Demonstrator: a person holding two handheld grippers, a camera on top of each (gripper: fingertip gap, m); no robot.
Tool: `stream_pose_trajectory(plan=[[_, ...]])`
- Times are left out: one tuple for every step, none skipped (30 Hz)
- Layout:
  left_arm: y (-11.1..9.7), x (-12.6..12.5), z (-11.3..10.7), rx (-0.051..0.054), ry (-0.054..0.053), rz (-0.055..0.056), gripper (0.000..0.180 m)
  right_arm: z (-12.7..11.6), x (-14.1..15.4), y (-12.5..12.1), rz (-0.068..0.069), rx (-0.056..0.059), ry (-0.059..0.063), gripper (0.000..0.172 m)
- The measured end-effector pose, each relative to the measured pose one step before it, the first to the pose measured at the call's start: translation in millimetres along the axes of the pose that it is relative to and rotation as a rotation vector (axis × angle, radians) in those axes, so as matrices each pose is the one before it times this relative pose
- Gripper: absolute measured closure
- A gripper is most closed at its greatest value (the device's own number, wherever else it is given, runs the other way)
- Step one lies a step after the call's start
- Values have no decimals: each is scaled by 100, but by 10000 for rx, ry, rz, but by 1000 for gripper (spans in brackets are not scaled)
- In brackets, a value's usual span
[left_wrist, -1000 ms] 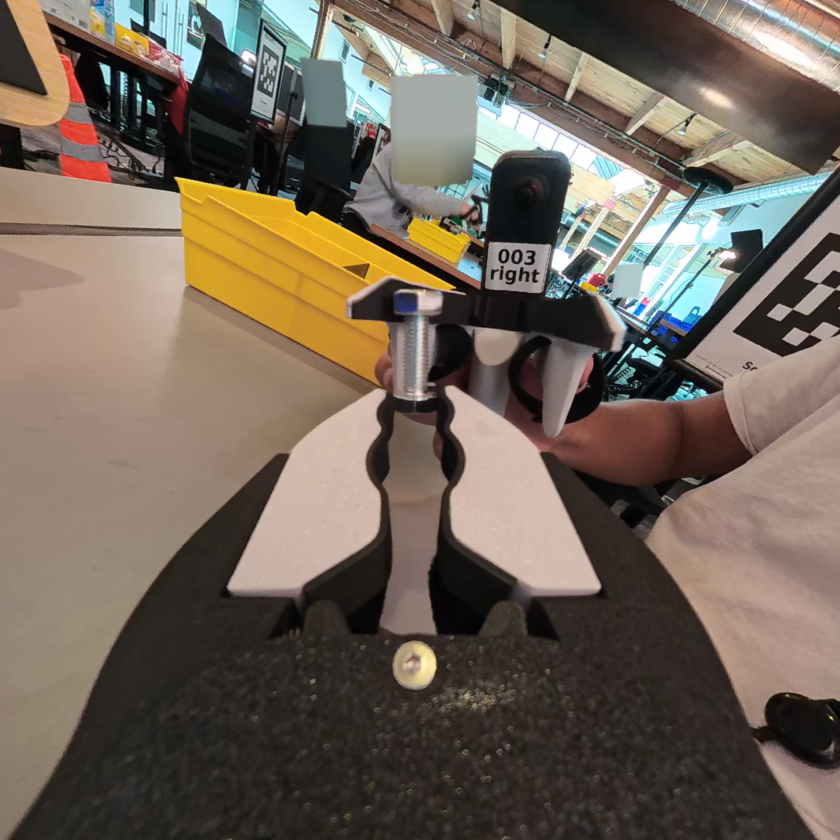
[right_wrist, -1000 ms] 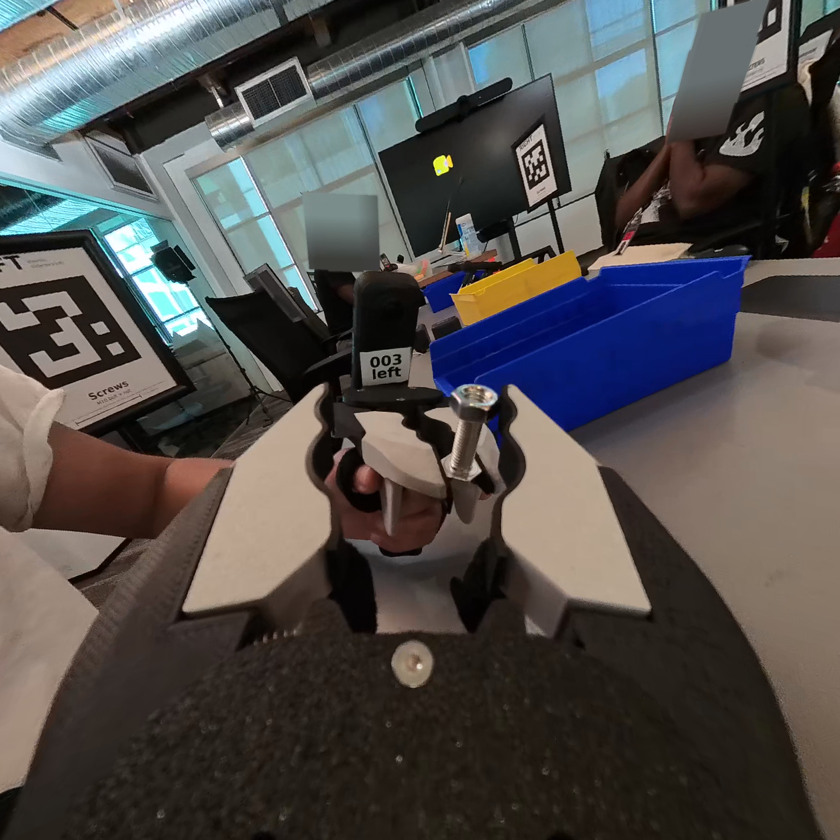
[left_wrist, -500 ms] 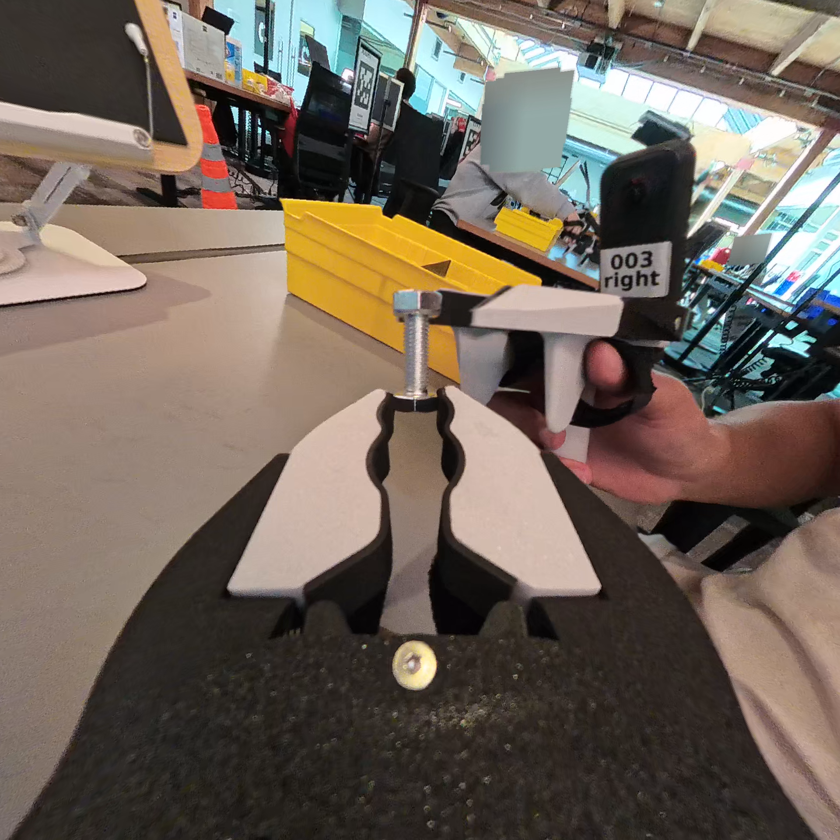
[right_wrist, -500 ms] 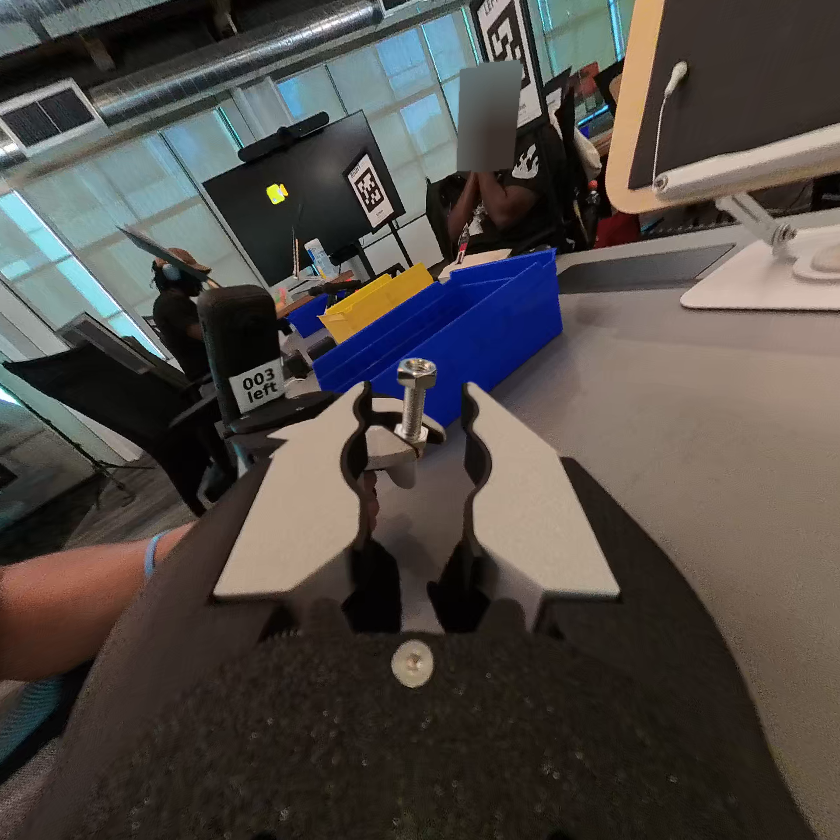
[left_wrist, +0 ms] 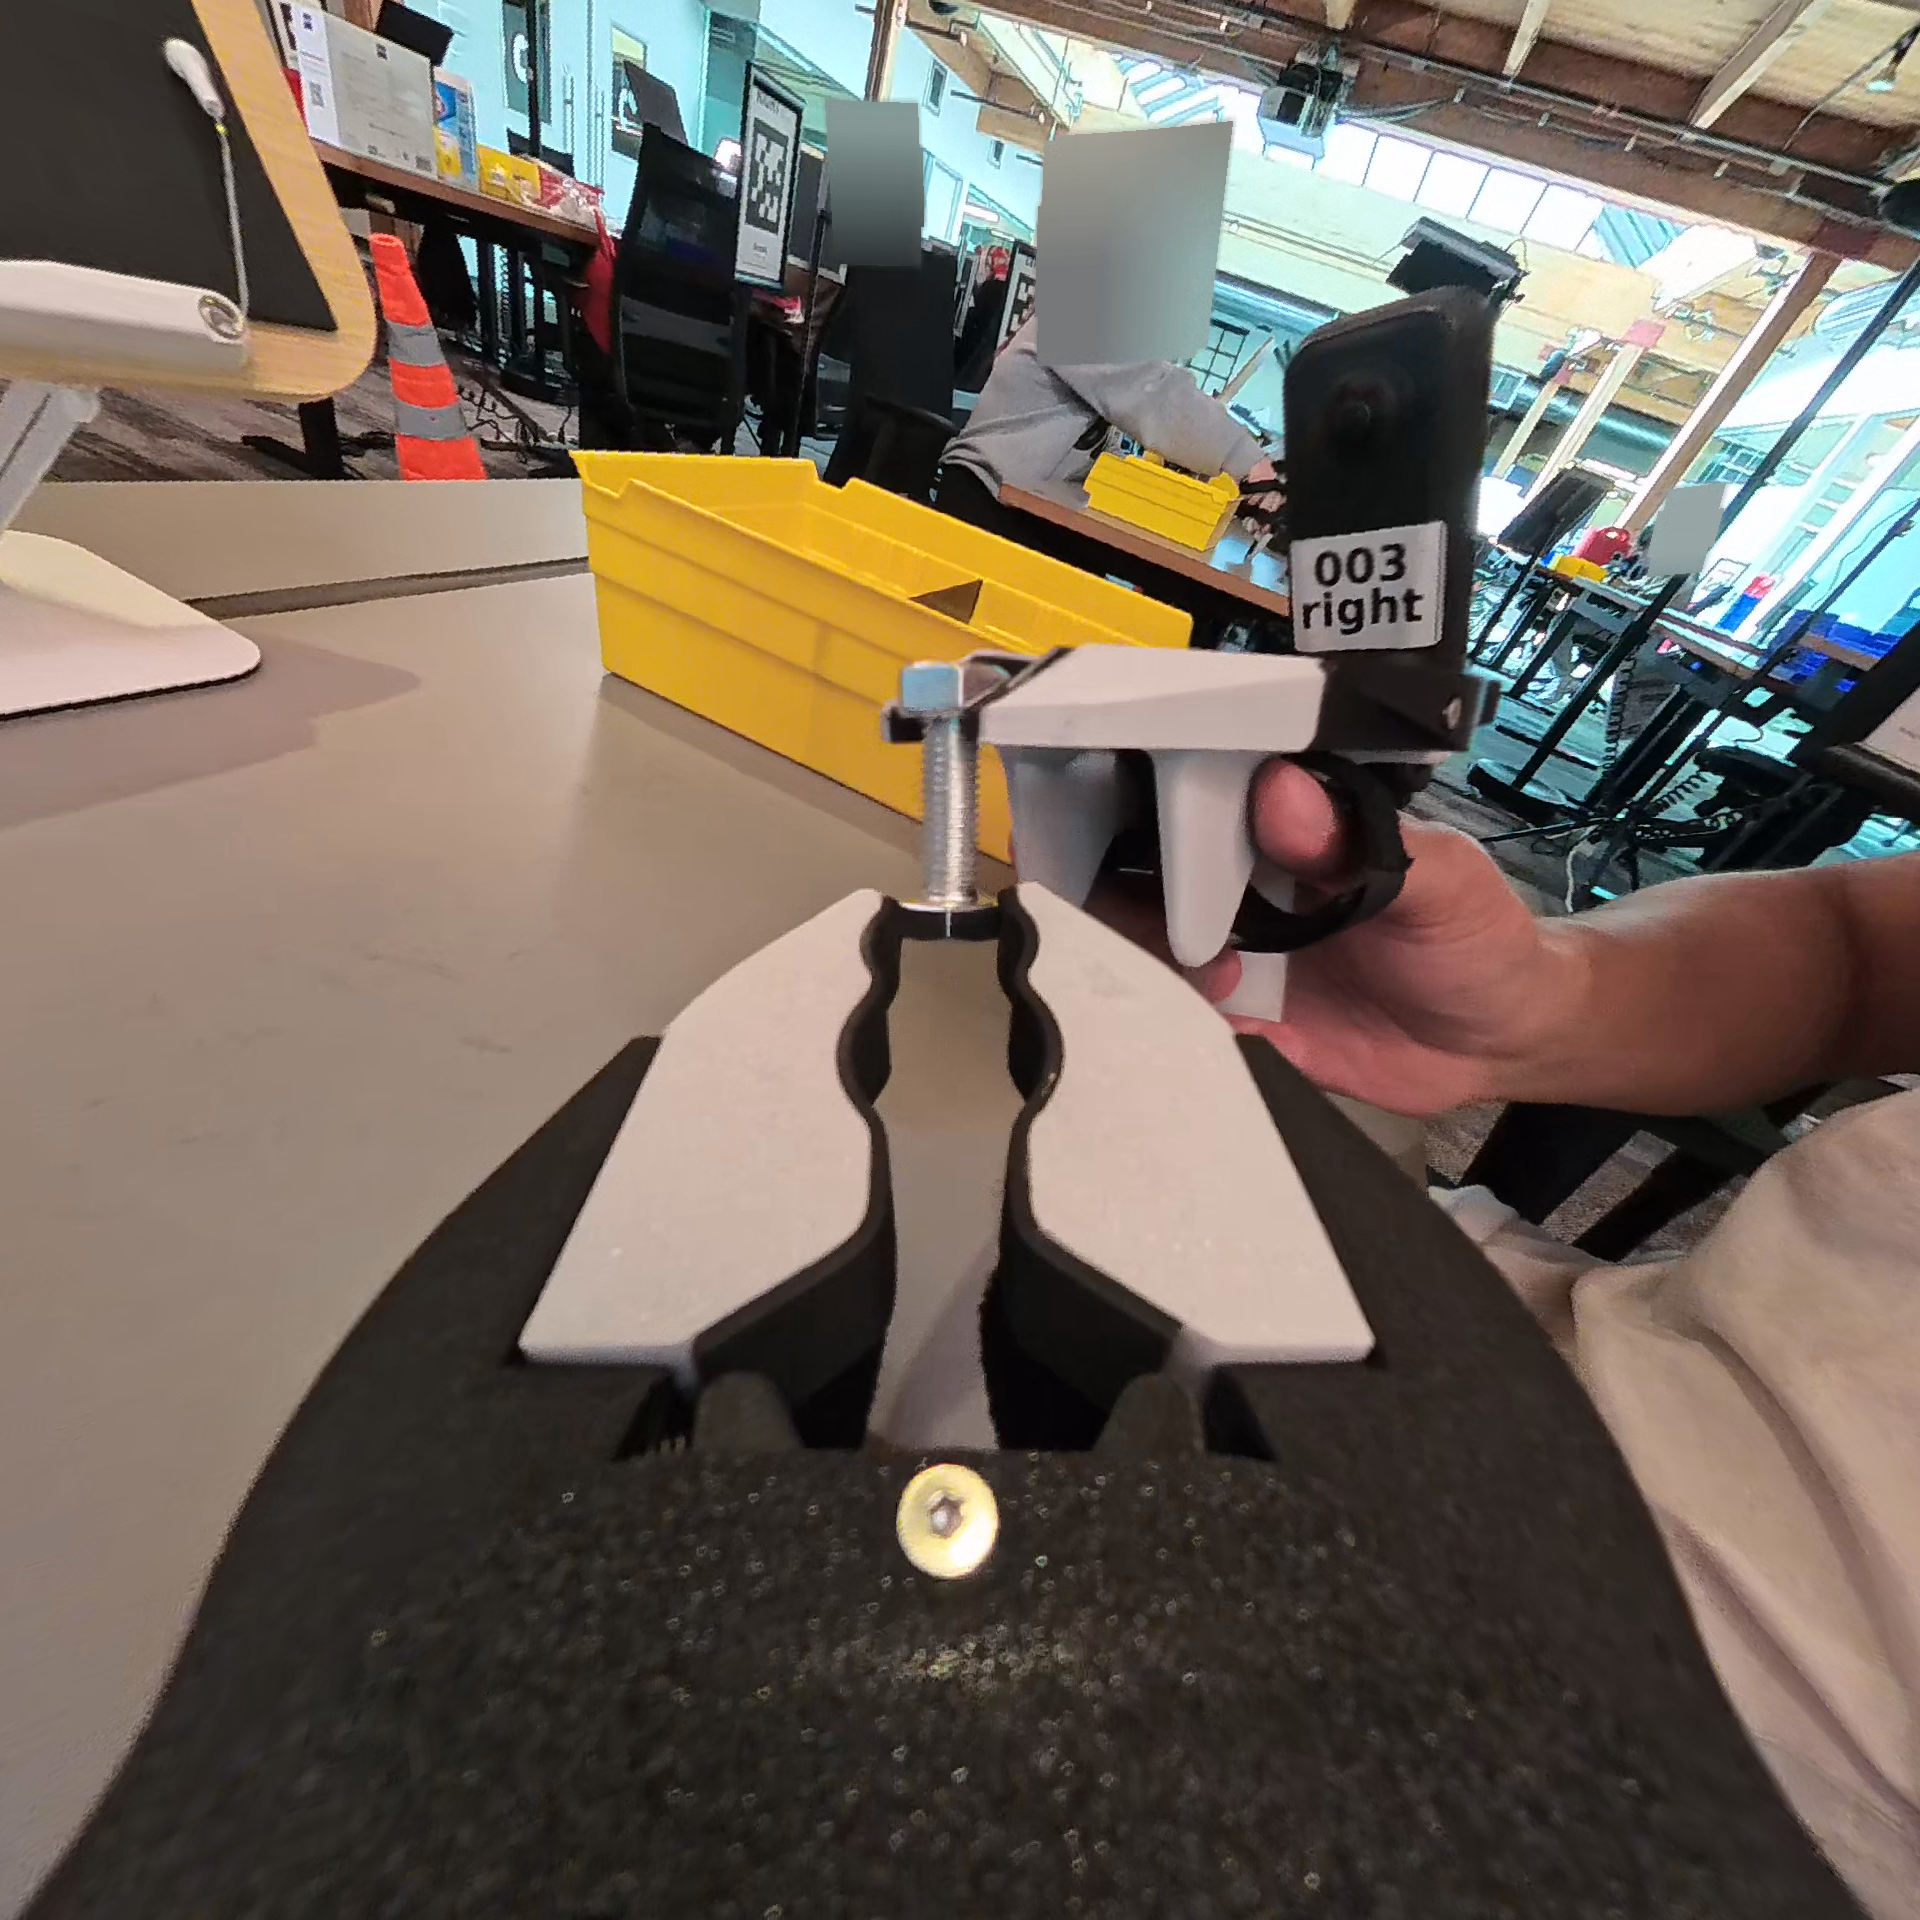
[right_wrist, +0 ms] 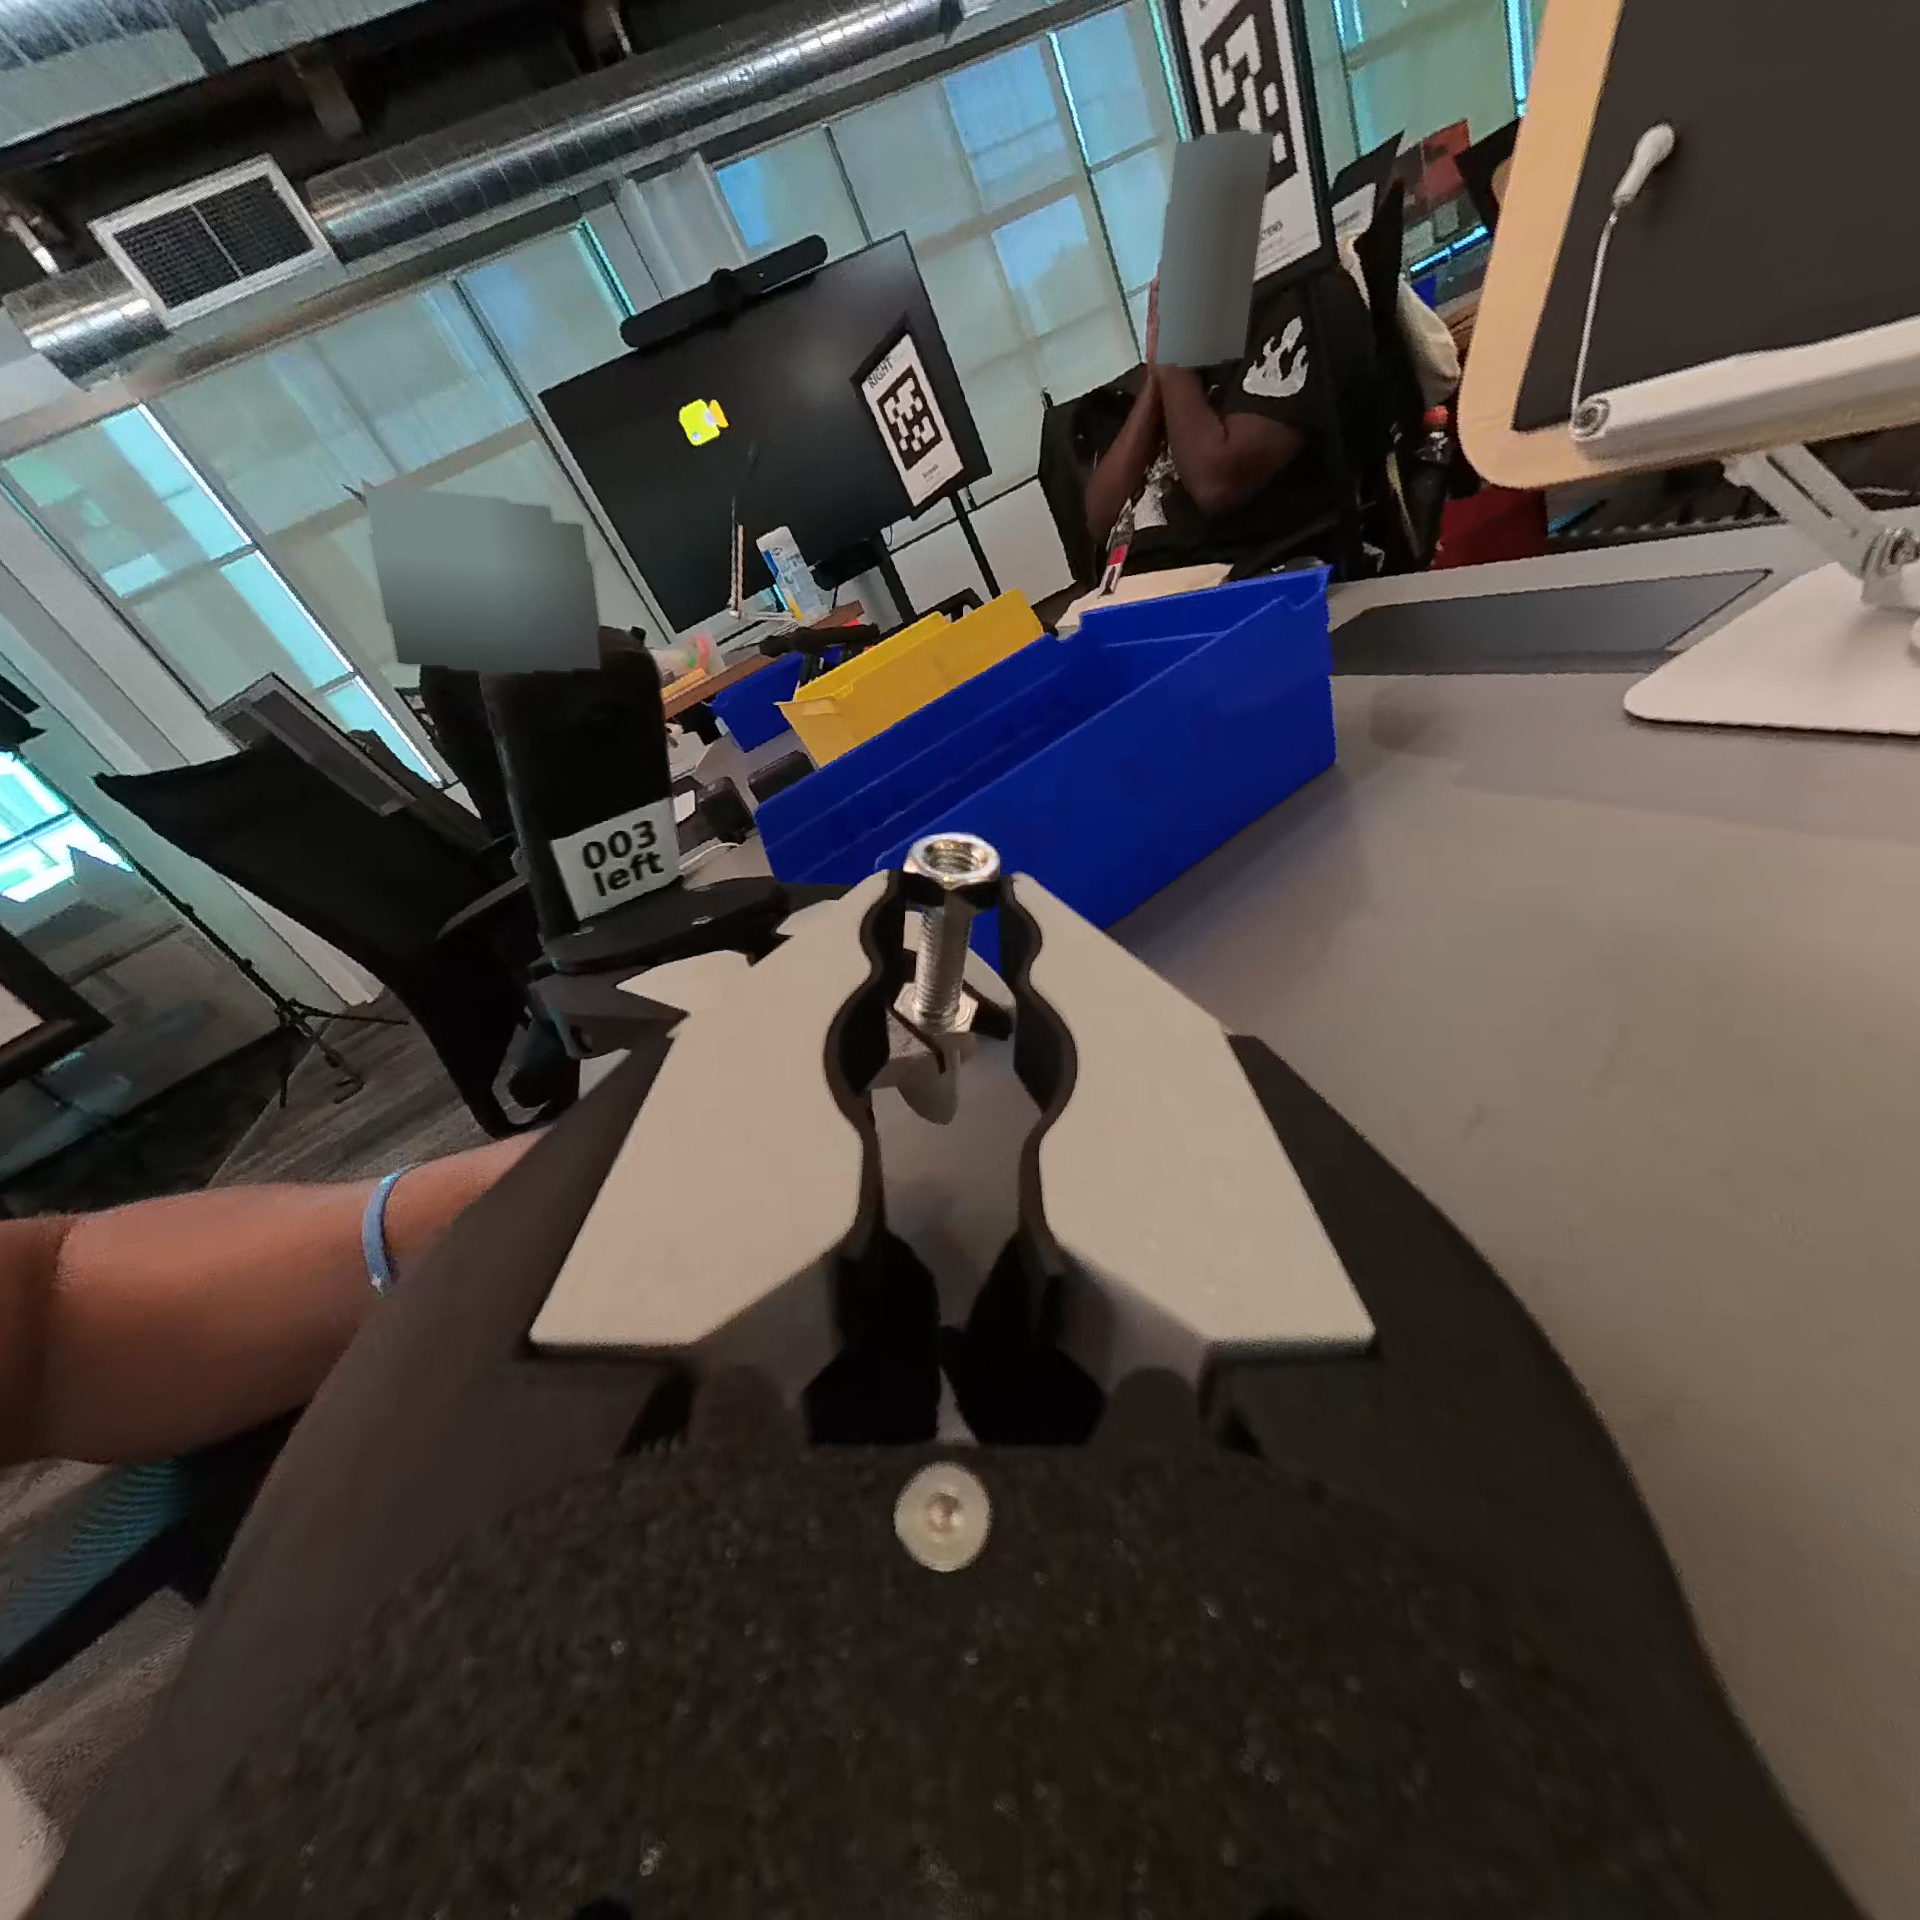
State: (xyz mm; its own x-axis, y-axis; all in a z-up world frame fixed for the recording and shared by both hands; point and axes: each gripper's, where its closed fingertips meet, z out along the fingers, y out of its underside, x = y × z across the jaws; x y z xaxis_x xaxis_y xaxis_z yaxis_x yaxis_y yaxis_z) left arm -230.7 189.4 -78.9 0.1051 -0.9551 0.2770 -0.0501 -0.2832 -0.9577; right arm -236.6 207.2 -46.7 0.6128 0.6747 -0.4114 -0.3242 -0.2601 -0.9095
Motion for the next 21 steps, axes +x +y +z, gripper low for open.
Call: stream_pose_trajectory(plan=[[-57, 155, -11, 47, 132, -72, 163, -19, -157, -56, -117, 9, -134, 155], [-127, 206, -48, 93, 186, -107, 163, -26, -239, -146, -86, 49, -193, 155], [-140, 196, -46, 84, 176, -114, 163, -40, -174, -116, -72, 32, -164, 155], [-103, 147, -40, 56, 112, -52, 163, -23, -136, -70, -50, -1, -149, 155], [-93, 198, -33, 55, 140, -32, 163, -20, -229, -106, -25, 22, -228, 155], [-121, 276, -35, 80, 217, -107, 163, -27, -280, -129, 17, 37, -280, 155], [-176, 376, -47, 129, 337, -227, 163, -54, -329, -172, 22, 32, -340, 155], [-176, 603, -47, 130, 570, -365, 163, -38, -576, -187, -32, 28, -528, 155], [-189, 562, -62, 139, 540, -377, 163, -34, -475, -161, -60, -21, -502, 155], [-98, 352, -29, 75, 305, -177, 163, -172, -204, -34, -137, -237, -404, 155], [90, 322, 58, -77, 232, -63, 163, -223, -288, 73, -129, -390, -455, 155], [108, 252, 81, -85, 156, 7, 163, -242, -254, 90, -90, -400, -364, 155], [97, 169, 109, -61, 74, 32, 163, -276, -140, 107, -259, -427, -200, 155], [163, 147, 125, -101, 69, 14, 163, -201, -168, 164, -399, -408, -115, 155], [212, 101, 113, -110, 38, 43, 163, -226, -125, 234, -376, -456, -52, 155], [169, 78, 115, -96, 25, 51, 163, -223, -120, 176, -409, -422, -17, 154], [114, 144, 122, -79, 73, 21, 163, -173, -152, 94, -406, -266, -7, 154], [96, 42, 99, -58, 0, 38, 163, -112, -6, 153, -223, -234, 47, 154], [142, -93, 65, -77, -91, 68, 163, -91, 96, 230, -6, -278, 36, 154], [145, -203, 38, -95, -157, 87, 163, -59, 173, 227, 165, -244, 72, 154], [109, -226, -2, -81, -176, 114, 163, -73, 74, 66, 276, -131, -10, 153]])
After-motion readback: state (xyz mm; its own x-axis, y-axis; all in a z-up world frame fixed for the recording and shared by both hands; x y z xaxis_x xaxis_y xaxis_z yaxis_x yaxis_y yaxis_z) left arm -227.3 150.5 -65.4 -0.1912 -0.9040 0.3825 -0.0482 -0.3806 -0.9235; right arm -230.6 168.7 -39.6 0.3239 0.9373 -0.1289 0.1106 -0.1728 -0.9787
